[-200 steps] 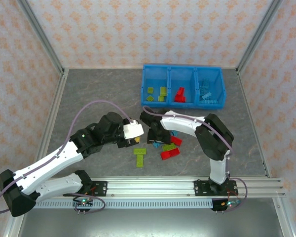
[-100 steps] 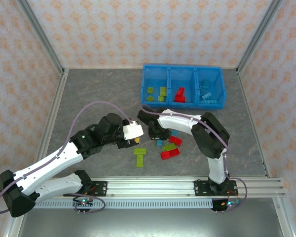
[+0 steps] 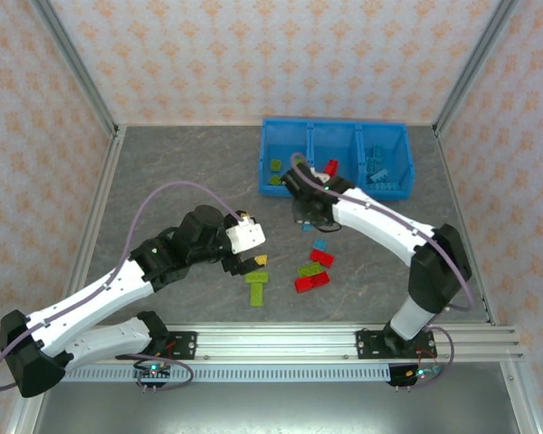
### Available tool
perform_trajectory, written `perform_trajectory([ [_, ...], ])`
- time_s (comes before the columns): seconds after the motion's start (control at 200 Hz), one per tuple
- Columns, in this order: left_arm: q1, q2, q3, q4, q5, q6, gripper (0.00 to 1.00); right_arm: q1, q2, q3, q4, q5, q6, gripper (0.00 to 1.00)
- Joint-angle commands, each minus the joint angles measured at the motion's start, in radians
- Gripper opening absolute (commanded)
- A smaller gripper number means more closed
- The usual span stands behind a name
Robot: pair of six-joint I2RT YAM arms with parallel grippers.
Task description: Sort the legos into containers by color
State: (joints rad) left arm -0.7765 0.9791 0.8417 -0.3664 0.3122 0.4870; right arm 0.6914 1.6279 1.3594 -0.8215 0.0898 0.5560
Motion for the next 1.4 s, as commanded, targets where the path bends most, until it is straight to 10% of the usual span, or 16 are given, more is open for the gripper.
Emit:
perform_trajectory([
  [0.0,0.002,0.016,-0.002,0.115,0.045,-0.101,0.87,-0.089,-0.055,0.052,0.006,0.112,-0.097,0.08],
  [0.455,0.002,0.076,0.000,0.278,-0.097,-0.413,1.00,-0.603,0.229,0.350,0.115,0.001,-0.214,0.12],
  [0.831,0.002,0.173,0.141,-0.010,-0.227,-0.566,1.00,-0.669,0.430,0.602,0.023,-0.009,-0.220,0.42],
  [1.396,-0.001,0.443,0.237,-0.393,-0.228,-0.988,0.95,-0.637,0.026,0.238,-0.040,-0.327,-0.213,0.59],
])
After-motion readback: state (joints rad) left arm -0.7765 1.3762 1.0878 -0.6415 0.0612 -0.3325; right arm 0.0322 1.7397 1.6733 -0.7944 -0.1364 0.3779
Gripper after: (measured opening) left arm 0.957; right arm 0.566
